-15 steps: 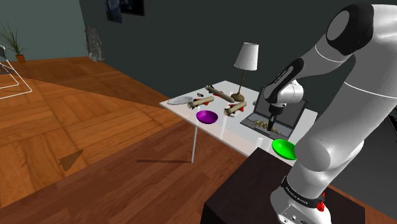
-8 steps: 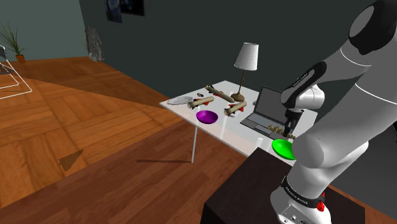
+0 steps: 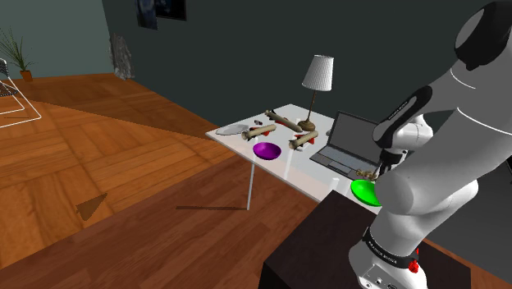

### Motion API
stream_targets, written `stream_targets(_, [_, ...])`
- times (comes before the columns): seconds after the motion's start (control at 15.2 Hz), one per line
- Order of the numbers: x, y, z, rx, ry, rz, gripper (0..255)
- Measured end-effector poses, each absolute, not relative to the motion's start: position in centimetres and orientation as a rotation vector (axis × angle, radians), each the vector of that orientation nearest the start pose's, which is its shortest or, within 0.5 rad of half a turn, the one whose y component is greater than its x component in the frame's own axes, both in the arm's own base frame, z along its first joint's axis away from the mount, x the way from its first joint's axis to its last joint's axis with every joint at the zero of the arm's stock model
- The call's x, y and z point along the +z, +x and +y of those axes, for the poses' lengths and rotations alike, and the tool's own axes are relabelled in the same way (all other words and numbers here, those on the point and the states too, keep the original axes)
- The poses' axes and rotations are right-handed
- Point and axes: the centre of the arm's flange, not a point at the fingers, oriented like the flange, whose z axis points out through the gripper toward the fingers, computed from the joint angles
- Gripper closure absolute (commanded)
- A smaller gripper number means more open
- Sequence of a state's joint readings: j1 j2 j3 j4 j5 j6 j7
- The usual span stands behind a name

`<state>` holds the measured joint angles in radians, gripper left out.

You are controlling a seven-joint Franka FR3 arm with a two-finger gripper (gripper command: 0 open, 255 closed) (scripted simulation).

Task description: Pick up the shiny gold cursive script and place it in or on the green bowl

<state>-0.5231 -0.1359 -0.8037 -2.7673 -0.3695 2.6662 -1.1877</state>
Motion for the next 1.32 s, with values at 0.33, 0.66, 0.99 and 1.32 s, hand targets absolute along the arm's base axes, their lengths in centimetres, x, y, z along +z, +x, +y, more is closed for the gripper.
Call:
stream_targets(0.33, [21.9, 11.4, -36.9, 0.102, -3.156, -0.310, 255])
stream_targets(0.66, [19.2, 11.4, -37.0, 0.103, -3.156, -0.313, 255])
stream_targets(0.99, [18.5, 11.3, -37.0, 0.102, -3.157, -0.308, 255])
stream_targets(1.32, [18.5, 11.3, -37.0, 0.102, -3.157, -0.308, 0])
